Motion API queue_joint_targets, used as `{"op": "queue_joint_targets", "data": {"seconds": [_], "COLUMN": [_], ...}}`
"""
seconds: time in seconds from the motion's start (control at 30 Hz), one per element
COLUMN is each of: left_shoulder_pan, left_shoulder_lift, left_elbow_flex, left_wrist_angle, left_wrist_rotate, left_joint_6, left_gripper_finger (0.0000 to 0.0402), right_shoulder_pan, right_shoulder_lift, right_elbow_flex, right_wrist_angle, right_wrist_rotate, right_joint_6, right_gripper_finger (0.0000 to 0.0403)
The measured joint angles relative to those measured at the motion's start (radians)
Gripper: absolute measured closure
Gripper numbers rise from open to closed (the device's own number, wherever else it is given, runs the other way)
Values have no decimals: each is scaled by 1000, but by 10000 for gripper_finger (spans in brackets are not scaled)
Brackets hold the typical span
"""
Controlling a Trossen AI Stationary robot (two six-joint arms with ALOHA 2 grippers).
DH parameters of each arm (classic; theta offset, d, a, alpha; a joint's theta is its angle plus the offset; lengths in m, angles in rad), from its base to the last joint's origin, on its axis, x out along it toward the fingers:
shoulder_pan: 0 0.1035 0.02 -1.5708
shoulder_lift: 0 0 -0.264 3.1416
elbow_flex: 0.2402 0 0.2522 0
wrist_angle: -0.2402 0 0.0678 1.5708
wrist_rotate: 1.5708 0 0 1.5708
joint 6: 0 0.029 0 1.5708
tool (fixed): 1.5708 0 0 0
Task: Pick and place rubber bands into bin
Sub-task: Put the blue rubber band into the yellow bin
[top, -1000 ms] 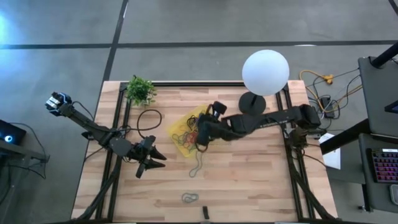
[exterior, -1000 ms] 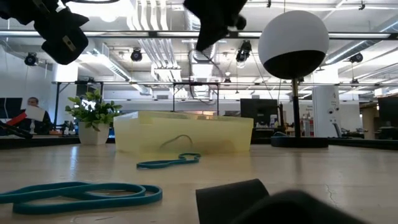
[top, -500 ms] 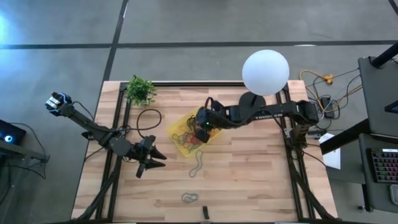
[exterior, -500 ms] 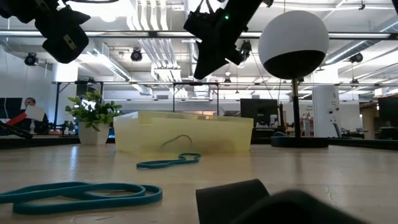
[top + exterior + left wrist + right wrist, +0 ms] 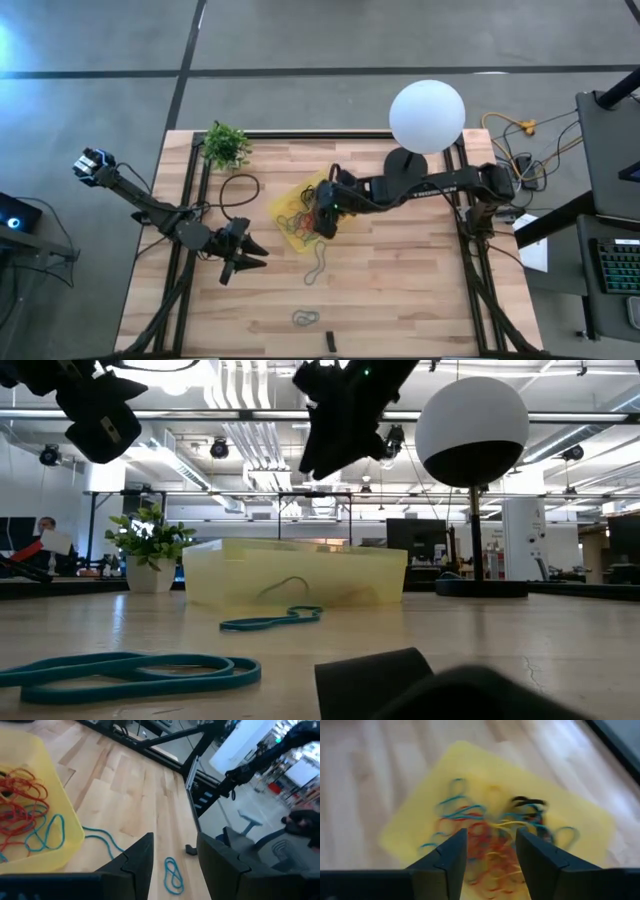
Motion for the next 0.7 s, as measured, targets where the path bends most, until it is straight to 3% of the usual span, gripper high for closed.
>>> {"op": "queue_joint_targets", "data": {"seconds": [0.43,0.7], "left_shoulder_pan": [2,1], "left_shoulder_lift": [25,285], "left_elbow_flex": [-2,140], "left_wrist_angle": [123,122], "left_wrist_rotate": [-16,49], "left_joint_6": [8,28], "left_gripper_finger": [267,267], "right_shoulder_pan": [231,379], "right_shoulder_lift": [-4,-5], "right_elbow_flex": [0,0], "right_wrist_angle": [11,-73], "right_wrist_rotate": [-17,66], "right_joint_6": [-29,-18], "right_gripper_finger": [242,252]}}
